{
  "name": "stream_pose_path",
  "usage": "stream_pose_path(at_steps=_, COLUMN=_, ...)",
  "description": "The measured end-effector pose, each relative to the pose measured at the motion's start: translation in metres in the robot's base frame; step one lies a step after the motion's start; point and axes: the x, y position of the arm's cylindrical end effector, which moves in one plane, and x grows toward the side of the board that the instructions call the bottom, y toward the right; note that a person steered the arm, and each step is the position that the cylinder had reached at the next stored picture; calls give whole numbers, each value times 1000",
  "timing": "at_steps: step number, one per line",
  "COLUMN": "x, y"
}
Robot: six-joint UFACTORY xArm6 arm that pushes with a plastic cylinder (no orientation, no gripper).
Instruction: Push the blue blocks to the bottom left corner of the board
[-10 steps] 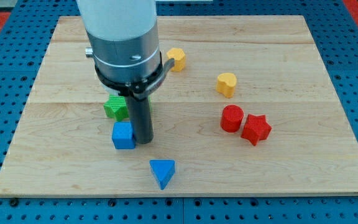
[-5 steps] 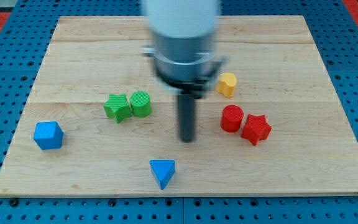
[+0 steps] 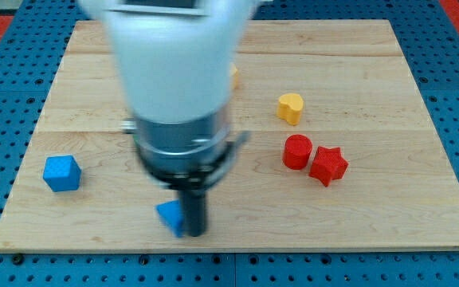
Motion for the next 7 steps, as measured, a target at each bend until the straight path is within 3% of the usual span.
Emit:
stream_pose_path(at_steps=2, x=0, y=-110)
stream_pose_path(at_steps=3, x=-13, y=-50)
stream_pose_path(at_steps=4, x=-31, y=-36)
stream_pose_path(at_steps=6, x=-29, y=-126)
stream_pose_path(at_steps=7, x=-29, y=-128)
